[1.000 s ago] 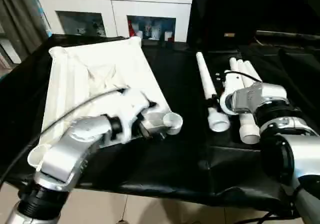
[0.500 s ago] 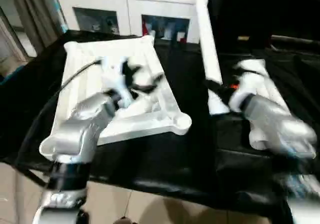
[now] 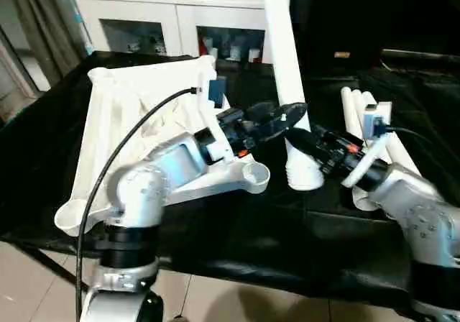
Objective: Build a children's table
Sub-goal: Pick table leg
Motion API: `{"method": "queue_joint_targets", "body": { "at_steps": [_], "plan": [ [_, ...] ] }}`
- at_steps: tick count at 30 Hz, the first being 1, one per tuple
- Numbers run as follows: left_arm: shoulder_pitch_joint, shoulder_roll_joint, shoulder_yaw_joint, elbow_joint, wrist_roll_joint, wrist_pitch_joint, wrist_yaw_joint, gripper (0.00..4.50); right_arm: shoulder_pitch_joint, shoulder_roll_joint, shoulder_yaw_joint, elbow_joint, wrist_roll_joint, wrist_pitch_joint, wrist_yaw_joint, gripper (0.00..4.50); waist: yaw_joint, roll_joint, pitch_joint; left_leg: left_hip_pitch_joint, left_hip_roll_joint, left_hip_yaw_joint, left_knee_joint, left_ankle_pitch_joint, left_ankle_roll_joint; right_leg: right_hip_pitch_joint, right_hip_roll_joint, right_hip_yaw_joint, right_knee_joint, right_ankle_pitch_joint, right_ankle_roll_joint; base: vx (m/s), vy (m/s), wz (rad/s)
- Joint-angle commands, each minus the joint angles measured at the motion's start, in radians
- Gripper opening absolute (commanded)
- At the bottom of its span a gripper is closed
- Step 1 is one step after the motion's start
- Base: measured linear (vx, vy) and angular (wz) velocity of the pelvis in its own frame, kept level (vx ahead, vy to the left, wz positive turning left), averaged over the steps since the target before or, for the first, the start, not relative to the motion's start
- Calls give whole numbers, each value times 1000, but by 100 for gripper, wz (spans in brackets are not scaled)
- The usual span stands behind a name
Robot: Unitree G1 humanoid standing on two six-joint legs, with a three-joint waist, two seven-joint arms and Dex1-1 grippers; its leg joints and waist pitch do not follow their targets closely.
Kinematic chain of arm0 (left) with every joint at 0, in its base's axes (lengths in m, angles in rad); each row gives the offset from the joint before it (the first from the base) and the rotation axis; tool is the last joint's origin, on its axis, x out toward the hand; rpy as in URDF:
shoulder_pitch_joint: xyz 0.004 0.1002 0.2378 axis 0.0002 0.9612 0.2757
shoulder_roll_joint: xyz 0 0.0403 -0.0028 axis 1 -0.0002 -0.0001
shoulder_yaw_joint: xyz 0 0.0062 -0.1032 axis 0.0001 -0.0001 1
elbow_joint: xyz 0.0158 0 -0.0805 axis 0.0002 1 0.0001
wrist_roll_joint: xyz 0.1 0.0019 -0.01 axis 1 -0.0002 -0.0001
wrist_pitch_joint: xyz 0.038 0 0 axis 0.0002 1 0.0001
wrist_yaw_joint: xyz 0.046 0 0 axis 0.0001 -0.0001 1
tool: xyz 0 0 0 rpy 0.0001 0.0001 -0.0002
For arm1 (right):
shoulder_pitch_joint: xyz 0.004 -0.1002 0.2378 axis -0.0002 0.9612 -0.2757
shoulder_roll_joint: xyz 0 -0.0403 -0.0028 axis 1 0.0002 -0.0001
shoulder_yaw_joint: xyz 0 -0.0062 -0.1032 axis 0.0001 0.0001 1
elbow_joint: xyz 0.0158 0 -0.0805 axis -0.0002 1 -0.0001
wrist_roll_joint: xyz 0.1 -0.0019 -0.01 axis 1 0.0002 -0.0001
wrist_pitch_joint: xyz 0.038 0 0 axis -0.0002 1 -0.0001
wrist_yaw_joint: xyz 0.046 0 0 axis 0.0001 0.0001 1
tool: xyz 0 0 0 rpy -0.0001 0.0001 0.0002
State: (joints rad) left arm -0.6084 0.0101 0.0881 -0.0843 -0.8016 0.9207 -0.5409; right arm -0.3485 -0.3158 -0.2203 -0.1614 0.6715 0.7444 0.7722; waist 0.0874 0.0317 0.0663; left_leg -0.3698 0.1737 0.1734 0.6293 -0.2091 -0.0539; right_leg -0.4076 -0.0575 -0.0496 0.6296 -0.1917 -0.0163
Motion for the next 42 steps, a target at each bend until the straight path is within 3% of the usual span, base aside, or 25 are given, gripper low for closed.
{"method": "queue_joint_targets", "body": {
  "at_steps": [1, 4, 5, 7, 8, 9, 11, 14, 15, 16, 19, 21, 23, 24, 26, 31, 32, 42],
  "plan": [
    [-30, -9, -21, -5, -18, 12, -12, 450, 5, 2, 31, -39, 30, 31, 18, 187, -1, -4, -73, 1, 37, -17, -73, -92, 42, 56, -65, 42, -96, -261, -159, 0, 0, 0],
    [-29, 1, -34, 1, -9, 8, -20, 450, 13, 2, 42, -53, 24, 30, 12, 186, 0, -1, -76, 0, 37, -17, -72, -76, 46, 59, -67, 42, -93, -227, -164, 0, 0, 0],
    [-37, 4, -25, 29, 14, 6, 27, 421, 18, 5, 52, -68, 22, 29, 4, 186, -1, 0, -77, -1, 37, -18, -72, -65, 49, 60, -66, 41, -93, -205, -166, 0, 0, 0],
    [-45, -2, -7, 55, 29, 6, 73, 413, 19, 8, 57, -77, 20, 29, -3, 186, -2, 0, -78, -2, 36, -18, -71, -54, 57, 64, -65, 40, -91, -165, -173, 0, 0, 0],
    [-65, -14, 32, 110, 62, -11, 160, 413, 20, 8, 72, -90, 0, 15, -22, 186, -2, 1, -78, -2, 34, -17, -69, -51, 57, 64, -65, 40, -92, -162, -173, 0, 0, 0],
    [-71, -16, 43, 125, 70, -17, 181, 386, 21, 9, 76, -92, -5, 11, -28, 186, -2, 2, -78, -1, 35, -19, -69, -53, 57, 63, -65, 39, -94, -165, -173, 0, 0, 0],
    [-78, -16, 62, 149, 96, -36, 220, 374, 20, 13, 91, -101, -25, -5, -48, 186, 0, 2, -79, -5, 35, -21, -70, -49, 55, 67, -67, 39, -92, -171, -167, 0, 0, 0],
    [-80, -20, 97, 152, 80, -52, 235, 360, 16, 31, 110, -110, -63, -30, -86, 186, 1, 4, -80, -4, 38, -21, -71, -44, 44, 64, -70, 39, -90, -171, -172, 0, 0, 0],
    [-81, -20, 103, 148, 73, -53, 240, 348, 13, 38, 116, -111, -74, -36, -97, 186, 1, 12, -80, -4, 37, -22, -71, -44, 44, 64, -70, 38, -90, -167, -175, 0, 0, 0],
    [-84, -23, 116, 141, 52, -46, 251, 338, 9, 51, 129, -110, -105, -60, -130, 186, -1, 5, -80, -4, 38, -21, -71, -49, 43, 65, -70, 37, -90, -158, -177, 0, 0, 0],
    [-93, -28, 130, 141, 50, -43, 284, 316, 5, 63, 145, -107, -132, -82, -166, 186, -1, 6, -81, -3, 38, -22, -71, -39, 46, 64, -70, 37, -86, -128, -189, 0, 0, 0],
    [-96, -29, 129, 140, 64, -48, 301, 303, 2, 63, 178, -107, -181, -107, -199, 186, 0, 9, -82, -3, 40, -22, -70, -36, 47, 63, -71, 37, -84, -123, -189, 0, 0, 0],
    [-98, -41, 136, 138, 58, -49, 319, 287, -1, 64, 219, -108, -249, -152, -235, 186, -1, 5, -82, -4, 40, -21, -71, -28, 44, 64, -71, 36, -84, -120, -186, 0, 0, 0],
    [-98, -41, 136, 138, 58, -49, 319, 287, -1, 64, 219, -108, -249, -152, -235, 186, -1, 7, -82, -4, 39, -21, -71, -25, 43, 64, -72, 36, -84, -118, -185, 0, 0, 0],
    [-102, -58, 136, 131, 51, -50, 345, 263, -5, 74, 277, -105, -325, -191, -275, 186, -2, 7, -83, -5, 41, -22, -70, -18, 47, 65, -72, 36, -81, -101, -188, 0, 0, 0],
    [-107, -78, 145, 150, 60, -80, 383, 233, -8, 85, 339, -66, -408, -238, -324, 186, -3, 8, -84, -6, 41, -22, -69, -17, 57, 65, -73, 35, -79, -73, -193, 0, 0, 0],
    [-110, -80, 151, 159, 62, -86, 392, 213, -10, 88, 344, -65, -417, -242, -333, 186, -3, 13, -83, -7, 41, -23, -69, -19, 55, 65, -73, 35, -79, -74, -193, 0, 0, 0],
    [-119, -83, 170, 173, 57, -96, 419, 189, -35, 112, 368, -51, -469, -274, -378, 186, -4, 9, -84, -7, 42, -23, -69, -19, 60, 68, -73, 35, -75, -46, -199, 0, 0, 0]
  ]
}}
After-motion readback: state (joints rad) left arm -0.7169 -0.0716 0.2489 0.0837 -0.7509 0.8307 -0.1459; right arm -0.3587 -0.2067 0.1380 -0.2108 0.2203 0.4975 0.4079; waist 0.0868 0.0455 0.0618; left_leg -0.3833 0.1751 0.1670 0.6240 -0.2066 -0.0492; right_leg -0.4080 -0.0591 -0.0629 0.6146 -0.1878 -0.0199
